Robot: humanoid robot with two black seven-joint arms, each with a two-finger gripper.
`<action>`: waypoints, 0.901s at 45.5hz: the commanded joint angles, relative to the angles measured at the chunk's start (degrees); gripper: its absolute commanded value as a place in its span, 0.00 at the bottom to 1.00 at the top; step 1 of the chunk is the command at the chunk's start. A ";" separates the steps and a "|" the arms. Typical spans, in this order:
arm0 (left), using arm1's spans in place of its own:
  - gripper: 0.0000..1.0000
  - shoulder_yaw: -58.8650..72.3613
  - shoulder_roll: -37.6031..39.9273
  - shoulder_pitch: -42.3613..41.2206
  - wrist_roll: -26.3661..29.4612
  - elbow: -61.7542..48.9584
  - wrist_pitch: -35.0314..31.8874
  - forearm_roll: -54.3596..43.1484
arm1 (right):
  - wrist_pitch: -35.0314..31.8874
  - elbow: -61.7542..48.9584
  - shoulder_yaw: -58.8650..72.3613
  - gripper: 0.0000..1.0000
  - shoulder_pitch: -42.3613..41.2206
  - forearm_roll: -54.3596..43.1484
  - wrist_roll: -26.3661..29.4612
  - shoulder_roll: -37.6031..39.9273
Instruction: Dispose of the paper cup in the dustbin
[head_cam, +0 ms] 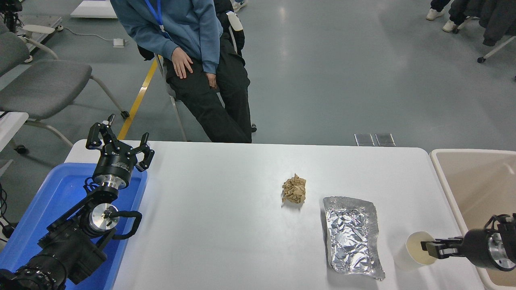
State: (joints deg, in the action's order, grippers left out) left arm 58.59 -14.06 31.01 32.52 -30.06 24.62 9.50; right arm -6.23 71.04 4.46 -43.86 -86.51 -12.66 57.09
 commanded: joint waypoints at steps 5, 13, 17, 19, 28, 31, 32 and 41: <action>1.00 0.03 0.00 0.01 0.00 0.00 -0.01 0.00 | -0.01 0.06 0.03 0.00 -0.61 -0.06 -1.92 0.31; 1.00 -0.05 0.00 0.01 0.00 0.00 -0.01 0.00 | -0.18 0.68 0.03 0.00 -3.60 0.37 -4.12 1.62; 1.00 0.03 0.00 0.01 0.00 0.00 -0.01 0.00 | -0.44 1.56 0.03 0.00 -5.80 0.64 -4.74 3.38; 1.00 0.03 0.00 0.01 0.00 0.00 -0.01 0.00 | -0.62 2.35 -0.06 0.00 -6.76 0.73 -4.83 4.08; 1.00 0.03 0.00 0.01 0.00 0.00 -0.09 0.00 | -1.93 6.83 -0.06 0.00 -11.33 3.01 -4.74 7.95; 1.00 0.03 0.00 0.01 0.00 0.00 -0.01 0.00 | -4.04 8.23 0.02 0.00 -13.96 5.81 -4.74 9.18; 1.00 0.03 0.00 0.01 0.00 0.00 -0.01 0.00 | -4.74 8.50 0.11 0.00 -14.76 6.52 -4.74 9.53; 1.00 -0.05 0.00 0.01 0.00 0.00 -0.01 0.00 | -11.25 8.94 -0.06 0.00 -21.61 8.64 -4.48 12.08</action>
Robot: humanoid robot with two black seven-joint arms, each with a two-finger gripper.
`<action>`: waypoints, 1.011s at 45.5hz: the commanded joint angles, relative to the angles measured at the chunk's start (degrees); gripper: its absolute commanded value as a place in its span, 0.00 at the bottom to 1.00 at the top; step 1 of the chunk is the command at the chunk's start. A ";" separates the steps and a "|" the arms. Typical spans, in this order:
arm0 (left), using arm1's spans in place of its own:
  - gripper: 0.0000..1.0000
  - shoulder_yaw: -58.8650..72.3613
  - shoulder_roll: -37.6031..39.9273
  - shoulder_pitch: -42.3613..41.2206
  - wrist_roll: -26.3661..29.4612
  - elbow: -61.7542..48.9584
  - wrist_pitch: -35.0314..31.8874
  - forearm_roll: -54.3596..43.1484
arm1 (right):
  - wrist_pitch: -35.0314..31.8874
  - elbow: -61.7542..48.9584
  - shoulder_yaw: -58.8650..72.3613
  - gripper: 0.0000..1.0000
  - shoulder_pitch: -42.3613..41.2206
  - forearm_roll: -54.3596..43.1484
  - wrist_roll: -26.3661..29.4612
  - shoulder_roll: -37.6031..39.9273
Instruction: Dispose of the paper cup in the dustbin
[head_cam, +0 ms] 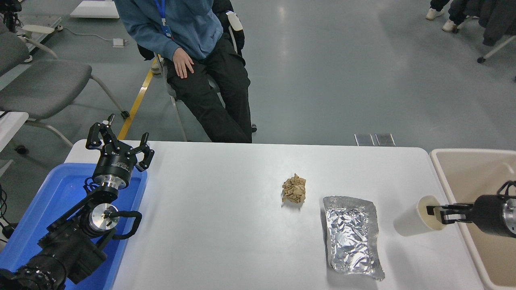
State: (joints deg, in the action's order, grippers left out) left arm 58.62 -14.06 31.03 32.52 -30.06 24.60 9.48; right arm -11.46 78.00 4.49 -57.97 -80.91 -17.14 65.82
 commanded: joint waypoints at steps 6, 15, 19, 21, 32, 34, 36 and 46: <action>1.00 0.01 0.00 -0.01 0.00 0.00 0.01 0.01 | -9.98 3.74 -0.36 0.00 -12.51 3.83 -0.09 4.84; 1.00 0.01 0.00 -0.01 0.00 0.00 0.01 0.01 | -15.26 4.35 -0.44 0.00 -19.89 5.59 0.00 6.34; 1.00 0.00 0.00 -0.01 0.00 0.00 0.01 0.01 | -16.58 4.35 -0.18 0.00 -22.09 5.59 0.00 7.04; 1.00 0.00 0.00 -0.01 0.00 0.00 0.01 0.01 | -16.84 4.35 -0.18 0.00 -22.71 5.59 0.00 7.48; 1.00 0.01 0.00 -0.01 0.00 0.00 0.01 0.01 | -17.90 4.27 -0.88 0.00 -24.21 6.46 -0.09 10.90; 1.00 -0.08 0.00 -0.01 0.00 0.00 0.01 0.01 | -17.90 4.27 -0.97 0.00 -24.21 6.99 -0.09 11.52; 1.00 0.00 0.00 -0.01 0.00 0.00 -0.07 0.01 | -17.90 4.09 -0.97 0.00 -24.30 7.17 -0.09 12.05; 1.00 0.00 0.00 -0.01 0.00 0.00 0.01 0.01 | -17.72 3.74 -1.15 0.00 -25.26 7.26 0.00 12.14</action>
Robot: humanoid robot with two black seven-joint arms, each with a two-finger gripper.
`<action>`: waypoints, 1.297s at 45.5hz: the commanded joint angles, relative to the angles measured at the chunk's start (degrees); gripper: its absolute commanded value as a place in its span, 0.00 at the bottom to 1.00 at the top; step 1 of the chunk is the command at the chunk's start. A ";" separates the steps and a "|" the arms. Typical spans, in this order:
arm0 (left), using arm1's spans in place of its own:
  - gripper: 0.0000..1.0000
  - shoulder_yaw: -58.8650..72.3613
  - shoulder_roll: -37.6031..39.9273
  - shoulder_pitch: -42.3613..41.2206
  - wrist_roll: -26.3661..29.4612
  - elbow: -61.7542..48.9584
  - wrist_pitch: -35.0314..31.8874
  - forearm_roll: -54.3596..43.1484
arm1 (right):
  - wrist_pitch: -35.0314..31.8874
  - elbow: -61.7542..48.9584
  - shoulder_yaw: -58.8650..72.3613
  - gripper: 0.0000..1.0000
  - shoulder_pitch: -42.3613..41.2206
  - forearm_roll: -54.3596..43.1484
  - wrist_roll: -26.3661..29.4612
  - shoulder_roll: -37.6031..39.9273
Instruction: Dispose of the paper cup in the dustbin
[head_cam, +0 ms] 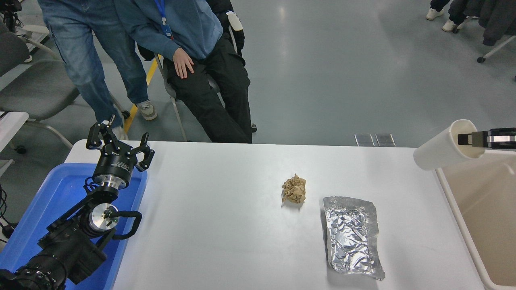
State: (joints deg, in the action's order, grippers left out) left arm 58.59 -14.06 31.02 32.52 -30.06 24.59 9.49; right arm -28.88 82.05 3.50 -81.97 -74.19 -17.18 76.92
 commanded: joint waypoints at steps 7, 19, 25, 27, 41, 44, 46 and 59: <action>1.00 0.03 0.00 0.00 0.00 0.00 0.02 0.00 | 1.11 -2.07 0.28 0.00 -0.56 0.45 0.22 0.86; 1.00 0.03 -0.09 0.00 0.00 0.00 0.02 0.00 | 5.41 -7.34 0.80 0.00 2.69 1.68 0.13 -0.54; 1.00 -0.06 0.00 0.00 0.00 0.00 0.02 0.00 | 7.96 -11.47 0.72 0.00 5.06 2.47 0.13 -1.51; 1.00 0.03 0.00 0.00 0.00 0.00 0.02 0.00 | 8.75 -12.88 0.72 0.00 6.03 3.96 0.13 -1.95; 1.00 0.03 0.00 0.00 0.00 0.00 0.02 0.00 | 14.12 -22.02 0.28 0.00 14.81 10.55 0.13 -6.08; 1.00 0.03 0.00 0.00 0.00 0.00 0.02 0.00 | 14.21 -23.95 0.10 0.00 15.70 12.13 0.04 -6.52; 1.00 0.03 0.00 0.00 0.00 0.00 0.02 0.00 | 14.29 -25.18 0.54 0.00 16.22 12.75 0.04 -6.78; 1.00 0.03 0.00 0.00 0.00 0.00 0.02 0.00 | 16.93 -34.41 0.36 0.00 22.81 21.10 0.04 -10.56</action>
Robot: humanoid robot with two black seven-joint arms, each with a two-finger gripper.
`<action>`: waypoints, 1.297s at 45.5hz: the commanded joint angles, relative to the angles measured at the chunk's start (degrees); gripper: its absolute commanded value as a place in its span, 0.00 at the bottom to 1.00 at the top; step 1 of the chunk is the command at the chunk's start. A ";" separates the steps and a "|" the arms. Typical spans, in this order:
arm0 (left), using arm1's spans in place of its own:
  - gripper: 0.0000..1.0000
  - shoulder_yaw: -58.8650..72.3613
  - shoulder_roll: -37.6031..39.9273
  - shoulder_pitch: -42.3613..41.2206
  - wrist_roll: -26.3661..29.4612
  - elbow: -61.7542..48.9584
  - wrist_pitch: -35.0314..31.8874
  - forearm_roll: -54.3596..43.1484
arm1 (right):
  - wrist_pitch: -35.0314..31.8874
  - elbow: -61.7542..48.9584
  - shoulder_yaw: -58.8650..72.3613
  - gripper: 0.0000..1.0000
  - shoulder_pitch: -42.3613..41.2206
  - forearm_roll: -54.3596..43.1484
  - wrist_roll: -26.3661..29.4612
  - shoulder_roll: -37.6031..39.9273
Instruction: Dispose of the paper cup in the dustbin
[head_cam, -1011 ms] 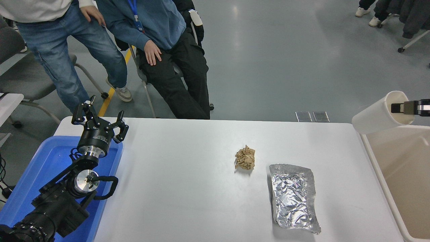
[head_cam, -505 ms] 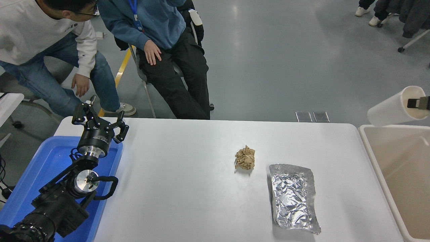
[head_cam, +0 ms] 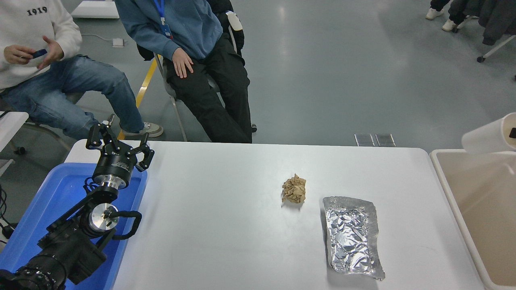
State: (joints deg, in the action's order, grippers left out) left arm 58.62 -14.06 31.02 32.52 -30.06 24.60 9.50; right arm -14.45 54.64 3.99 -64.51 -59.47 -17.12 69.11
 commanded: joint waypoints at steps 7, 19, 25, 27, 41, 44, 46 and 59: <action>1.00 0.01 -0.09 0.00 0.00 0.00 0.01 0.00 | 4.78 -11.39 -0.30 0.00 10.10 11.30 -0.11 -6.08; 1.00 0.01 0.00 0.00 0.00 0.00 0.01 0.00 | 6.71 -24.31 -0.57 0.00 17.05 18.69 -0.37 -15.31; 1.00 0.01 0.00 0.00 0.00 0.00 0.01 0.00 | 6.89 -29.41 -0.65 0.00 20.03 20.53 -0.46 -18.74; 1.00 0.01 -0.09 0.00 0.00 0.00 -0.08 0.00 | 6.89 -31.87 -0.65 0.00 21.00 21.59 -0.46 -20.50; 1.00 0.01 0.00 0.00 0.00 0.00 0.01 0.00 | 6.71 -50.58 -0.48 0.00 25.04 27.83 -0.37 -32.27; 1.00 0.01 0.00 0.00 0.00 0.00 0.01 0.00 | 6.80 -53.58 -0.48 0.00 26.10 28.97 -0.29 -34.47; 1.00 0.01 0.00 0.00 0.00 0.00 0.01 0.00 | 6.89 -54.90 -0.48 0.00 26.54 29.68 -0.02 -35.53; 1.00 0.01 0.00 0.00 0.00 0.00 0.01 0.00 | 10.67 -58.86 -0.48 0.00 29.79 37.14 2.09 -40.54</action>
State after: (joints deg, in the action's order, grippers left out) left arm 58.62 -14.06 31.02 32.51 -30.06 24.61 9.51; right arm -6.29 0.85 3.46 -37.55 -28.48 -16.57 33.44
